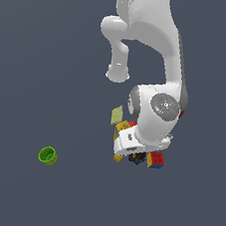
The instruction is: Pick up a designated object from a clutter of objects.
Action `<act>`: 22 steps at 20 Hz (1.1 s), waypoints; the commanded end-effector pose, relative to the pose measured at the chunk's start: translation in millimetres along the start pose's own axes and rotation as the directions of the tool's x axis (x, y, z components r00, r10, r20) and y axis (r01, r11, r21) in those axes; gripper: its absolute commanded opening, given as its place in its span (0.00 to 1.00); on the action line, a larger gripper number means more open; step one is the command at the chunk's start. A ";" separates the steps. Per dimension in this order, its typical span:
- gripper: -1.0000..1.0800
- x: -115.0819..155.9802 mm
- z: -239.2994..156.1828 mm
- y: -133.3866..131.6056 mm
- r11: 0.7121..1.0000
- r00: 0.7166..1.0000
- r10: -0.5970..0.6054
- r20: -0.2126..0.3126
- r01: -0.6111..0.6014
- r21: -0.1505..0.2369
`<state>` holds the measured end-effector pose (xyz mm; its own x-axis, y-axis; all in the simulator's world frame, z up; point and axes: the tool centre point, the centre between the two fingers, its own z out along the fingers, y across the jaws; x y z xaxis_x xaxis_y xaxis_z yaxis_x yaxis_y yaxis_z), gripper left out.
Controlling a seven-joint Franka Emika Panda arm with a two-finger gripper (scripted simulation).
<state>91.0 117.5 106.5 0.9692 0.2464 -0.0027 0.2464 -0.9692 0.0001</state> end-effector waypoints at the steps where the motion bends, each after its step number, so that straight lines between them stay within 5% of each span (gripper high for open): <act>1: 0.00 -3.8 -24.0 -7.6 1.000 1.000 -0.001 -0.003 0.001 -0.001; 22: 0.00 -45.5 -261.1 -83.0 1.000 1.000 -0.001 -0.003 0.001 -0.001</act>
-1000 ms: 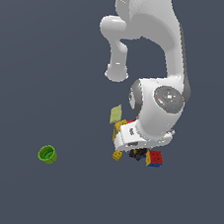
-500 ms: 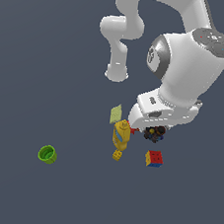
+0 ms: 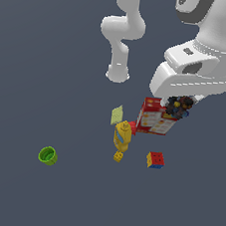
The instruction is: Pick up a designated object from a clutter of objects.
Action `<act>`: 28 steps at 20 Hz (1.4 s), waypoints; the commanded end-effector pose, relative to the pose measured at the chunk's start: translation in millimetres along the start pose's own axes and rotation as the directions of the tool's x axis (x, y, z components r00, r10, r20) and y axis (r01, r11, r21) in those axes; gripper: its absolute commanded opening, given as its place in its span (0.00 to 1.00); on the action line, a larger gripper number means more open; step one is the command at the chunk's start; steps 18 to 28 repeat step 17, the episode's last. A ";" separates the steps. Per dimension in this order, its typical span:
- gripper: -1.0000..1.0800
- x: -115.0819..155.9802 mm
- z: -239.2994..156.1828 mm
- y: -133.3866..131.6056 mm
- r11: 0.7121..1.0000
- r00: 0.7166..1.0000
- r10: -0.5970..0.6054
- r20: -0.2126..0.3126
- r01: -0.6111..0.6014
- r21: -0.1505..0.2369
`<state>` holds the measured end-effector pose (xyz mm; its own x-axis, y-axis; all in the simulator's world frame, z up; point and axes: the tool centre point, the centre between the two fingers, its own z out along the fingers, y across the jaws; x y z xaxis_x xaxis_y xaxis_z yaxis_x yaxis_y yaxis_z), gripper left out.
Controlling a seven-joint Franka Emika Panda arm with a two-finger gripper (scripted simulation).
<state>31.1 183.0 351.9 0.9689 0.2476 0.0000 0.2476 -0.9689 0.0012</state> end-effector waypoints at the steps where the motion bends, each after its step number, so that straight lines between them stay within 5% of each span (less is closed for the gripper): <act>1: 0.00 -4.0 -24.7 -7.5 1.000 1.000 0.000 0.000 0.000 0.000; 12: 0.00 -9.7 -82.3 -25.8 1.000 1.000 0.001 0.000 -0.001 0.001; 28: 0.00 -9.1 -86.6 -27.0 1.000 1.000 0.001 0.000 -0.001 0.001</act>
